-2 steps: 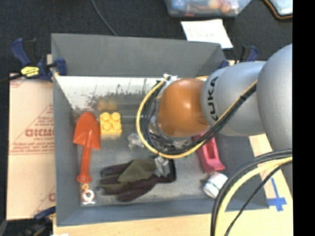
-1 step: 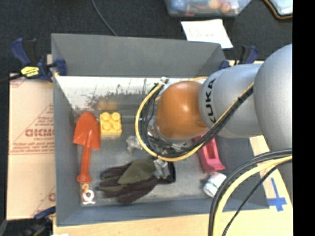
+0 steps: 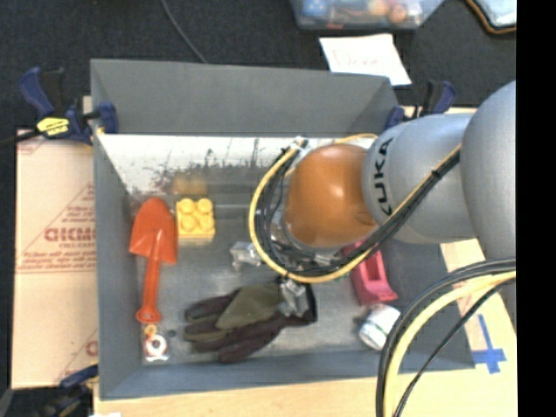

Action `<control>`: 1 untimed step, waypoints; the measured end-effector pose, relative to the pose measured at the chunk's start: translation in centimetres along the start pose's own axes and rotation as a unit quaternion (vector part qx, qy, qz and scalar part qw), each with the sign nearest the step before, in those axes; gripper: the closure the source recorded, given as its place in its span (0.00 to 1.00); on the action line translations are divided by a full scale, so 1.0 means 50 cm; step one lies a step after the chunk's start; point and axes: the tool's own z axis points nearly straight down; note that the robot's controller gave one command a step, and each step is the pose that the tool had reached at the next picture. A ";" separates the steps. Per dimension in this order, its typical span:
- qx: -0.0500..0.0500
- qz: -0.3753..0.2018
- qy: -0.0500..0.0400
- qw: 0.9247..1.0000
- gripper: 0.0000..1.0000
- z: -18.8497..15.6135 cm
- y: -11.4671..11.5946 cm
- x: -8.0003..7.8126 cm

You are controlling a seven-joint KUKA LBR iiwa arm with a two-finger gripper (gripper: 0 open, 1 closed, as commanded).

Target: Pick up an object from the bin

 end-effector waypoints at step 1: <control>0.002 -0.013 -0.002 1.000 1.00 -0.005 -0.016 0.008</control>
Offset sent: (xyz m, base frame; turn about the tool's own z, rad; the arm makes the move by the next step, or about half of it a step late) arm 0.0000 0.0000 0.0000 0.0000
